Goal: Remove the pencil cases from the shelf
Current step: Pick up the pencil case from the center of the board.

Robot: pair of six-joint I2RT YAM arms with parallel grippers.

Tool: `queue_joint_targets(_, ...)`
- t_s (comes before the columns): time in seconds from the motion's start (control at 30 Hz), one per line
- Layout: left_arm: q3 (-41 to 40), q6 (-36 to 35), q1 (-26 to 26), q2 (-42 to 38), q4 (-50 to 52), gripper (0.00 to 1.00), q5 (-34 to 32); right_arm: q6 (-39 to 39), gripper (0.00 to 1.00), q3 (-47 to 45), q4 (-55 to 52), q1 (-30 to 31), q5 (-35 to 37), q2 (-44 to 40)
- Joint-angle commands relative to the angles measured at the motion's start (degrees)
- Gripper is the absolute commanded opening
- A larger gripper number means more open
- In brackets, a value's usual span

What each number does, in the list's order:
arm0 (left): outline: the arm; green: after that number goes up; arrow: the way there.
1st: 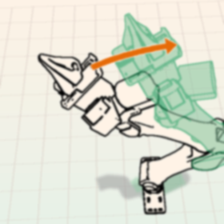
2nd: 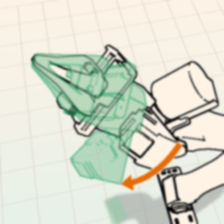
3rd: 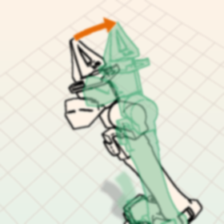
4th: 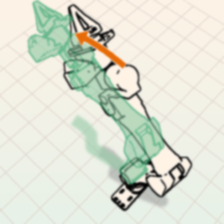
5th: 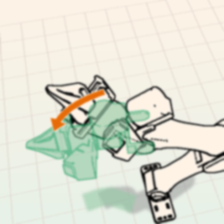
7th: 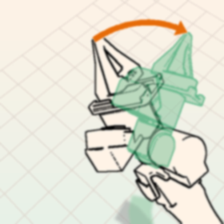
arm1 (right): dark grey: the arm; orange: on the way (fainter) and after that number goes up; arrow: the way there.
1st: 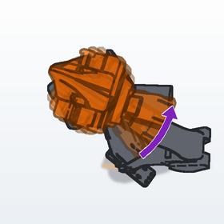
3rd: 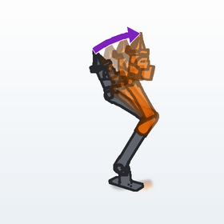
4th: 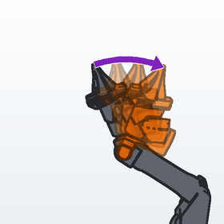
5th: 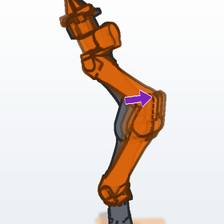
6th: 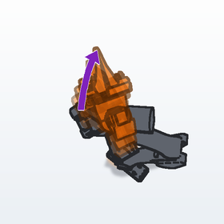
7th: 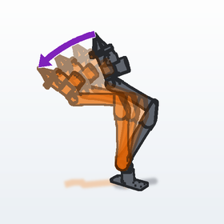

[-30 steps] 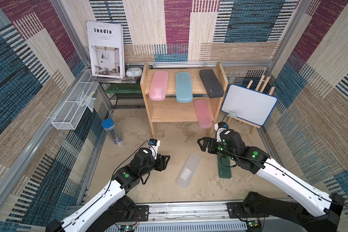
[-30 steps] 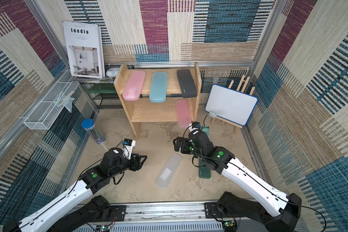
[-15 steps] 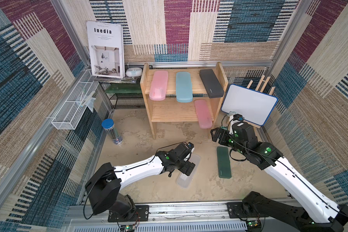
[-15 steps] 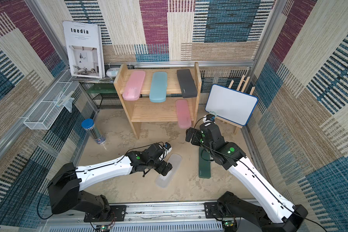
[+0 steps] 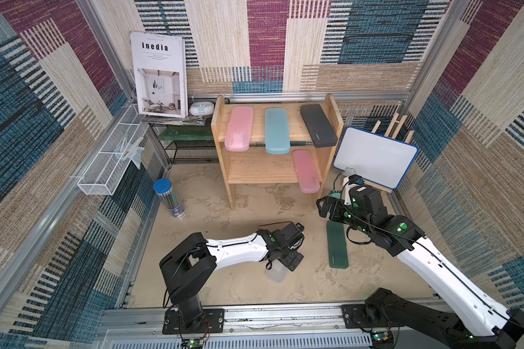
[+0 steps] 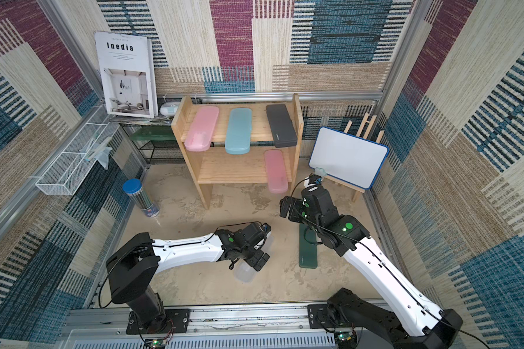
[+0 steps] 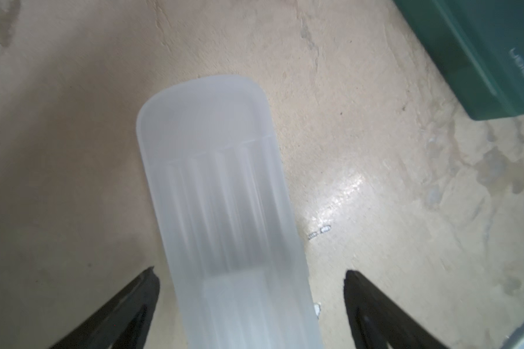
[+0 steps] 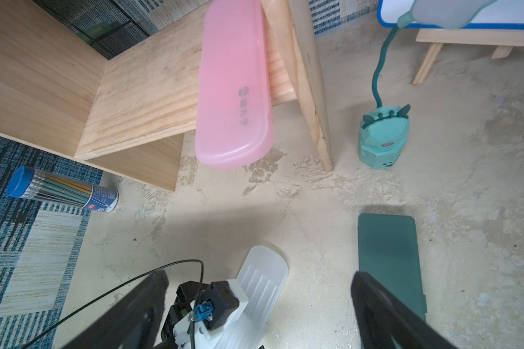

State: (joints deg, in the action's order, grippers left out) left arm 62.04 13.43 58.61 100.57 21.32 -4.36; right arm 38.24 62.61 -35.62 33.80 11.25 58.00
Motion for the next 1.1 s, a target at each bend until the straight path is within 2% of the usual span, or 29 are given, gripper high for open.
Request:
queue_joint_targets(0.0,0.8,1.11,0.45,1.33,1.73,0.99,-2.12,-0.23,0.99,-0.37,0.36,-0.05,-0.7,-0.14)
queue_joint_targets(0.2,0.71,1.71,0.58,2.9,2.15,0.99,-3.11,-0.52,0.99,-1.16,0.58,-0.16,-1.23,-0.17)
queue_joint_targets(0.53,0.74,2.92,0.9,4.11,2.49,0.92,-6.65,-0.72,0.99,-1.66,1.05,-0.38,-1.75,0.01)
queue_joint_targets(0.63,0.37,3.08,0.93,3.77,2.85,0.81,-7.86,-0.77,0.99,-1.79,1.39,-0.32,-1.91,0.15)
queue_joint_targets(0.73,0.53,3.41,0.88,3.67,3.97,0.58,-9.07,-0.66,0.99,-1.88,1.75,-0.32,-2.19,0.4)
queue_joint_targets(0.83,0.45,3.51,0.88,3.17,4.52,0.56,-9.59,-0.64,0.99,-1.88,2.05,-0.34,-2.45,0.75)
queue_joint_targets(0.93,0.02,3.69,0.9,1.59,4.53,0.5,-9.53,-0.91,0.99,-1.67,2.35,-0.33,-3.04,1.23)
queue_joint_targets(1.07,-0.15,3.66,0.88,-1.85,4.45,0.5,-9.54,-1.22,0.99,-1.48,2.96,-0.36,-4.41,2.09)
